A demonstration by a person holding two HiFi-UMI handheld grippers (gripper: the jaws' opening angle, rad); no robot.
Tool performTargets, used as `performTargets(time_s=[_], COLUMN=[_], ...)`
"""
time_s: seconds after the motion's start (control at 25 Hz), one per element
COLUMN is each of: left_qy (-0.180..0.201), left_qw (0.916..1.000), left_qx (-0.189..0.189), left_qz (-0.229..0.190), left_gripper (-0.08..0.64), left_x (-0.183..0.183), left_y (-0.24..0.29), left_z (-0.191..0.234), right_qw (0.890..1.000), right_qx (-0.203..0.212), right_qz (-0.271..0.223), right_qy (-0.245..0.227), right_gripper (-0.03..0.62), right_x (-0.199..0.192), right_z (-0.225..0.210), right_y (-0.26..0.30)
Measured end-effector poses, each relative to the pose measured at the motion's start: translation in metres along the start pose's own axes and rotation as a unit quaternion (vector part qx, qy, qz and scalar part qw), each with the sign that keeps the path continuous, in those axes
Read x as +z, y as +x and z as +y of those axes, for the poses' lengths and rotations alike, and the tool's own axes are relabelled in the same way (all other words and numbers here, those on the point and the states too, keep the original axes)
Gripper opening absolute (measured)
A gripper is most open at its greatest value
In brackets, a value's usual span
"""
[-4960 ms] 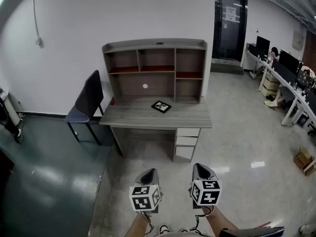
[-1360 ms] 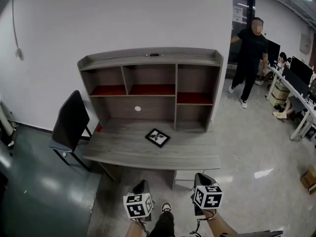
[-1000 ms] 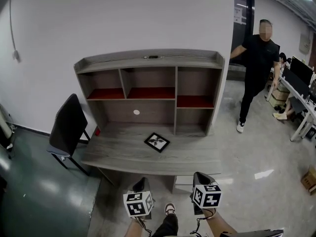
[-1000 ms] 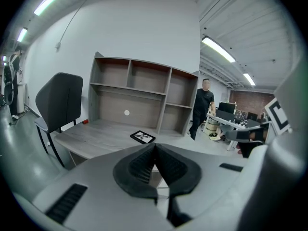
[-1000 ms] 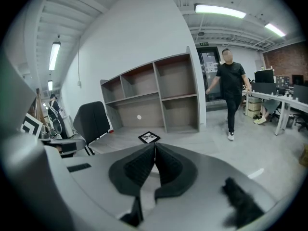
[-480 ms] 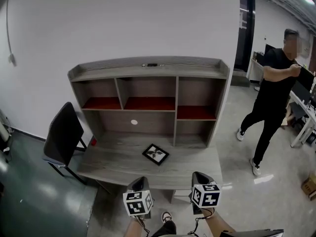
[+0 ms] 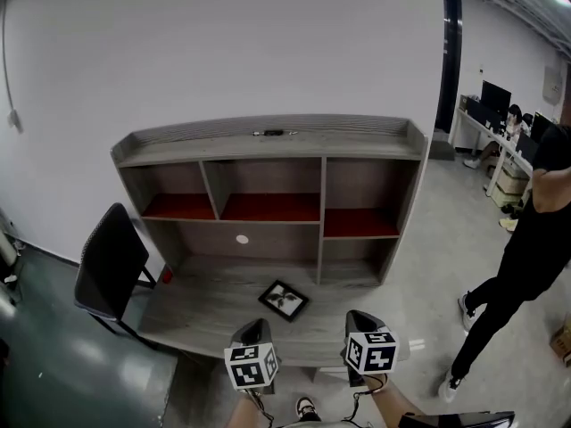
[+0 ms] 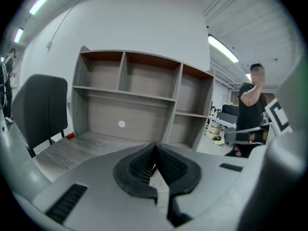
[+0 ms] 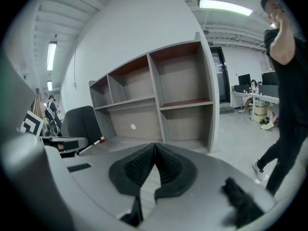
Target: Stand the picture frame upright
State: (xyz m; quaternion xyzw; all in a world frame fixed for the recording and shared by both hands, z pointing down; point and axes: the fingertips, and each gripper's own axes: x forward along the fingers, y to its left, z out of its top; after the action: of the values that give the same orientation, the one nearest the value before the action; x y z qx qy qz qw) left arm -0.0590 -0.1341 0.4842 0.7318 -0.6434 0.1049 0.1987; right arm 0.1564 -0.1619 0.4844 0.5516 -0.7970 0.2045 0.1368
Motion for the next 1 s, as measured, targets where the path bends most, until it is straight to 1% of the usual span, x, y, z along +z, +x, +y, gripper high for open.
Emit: performTargets(time_s=[0.48,0.76,0.88,1.0], left_qy=[-0.004,0.001,-0.001,-0.004], left_qw=[0.9999,0.9998,0.9998,0.9999], left_qx=[0.011,0.010,0.012,0.015], left_qz=[-0.007,-0.016,-0.016,-0.007], left_gripper=[0.012,0.012,0.012,0.012], left_x=[0.041,0.067,0.073,0.070], left_y=[0.064,0.099,0.112,0.122], left_z=[0.027,0.035,0.042,0.050], right_qw=[1.000,1.000,1.000,0.999], right_qx=[0.016,0.015,0.020,0.025], right_qz=[-0.006,-0.014,-0.009,0.004], right_qy=[-0.013,-0.016,-0.021,-0.025], right_gripper=[0.032,0.032,0.031,0.031], right_x=[0.047,0.072,0.077,0.072], right_z=[0.001,-0.007,-0.004,0.000], right_y=[0.072,0.107,0.122,0.135])
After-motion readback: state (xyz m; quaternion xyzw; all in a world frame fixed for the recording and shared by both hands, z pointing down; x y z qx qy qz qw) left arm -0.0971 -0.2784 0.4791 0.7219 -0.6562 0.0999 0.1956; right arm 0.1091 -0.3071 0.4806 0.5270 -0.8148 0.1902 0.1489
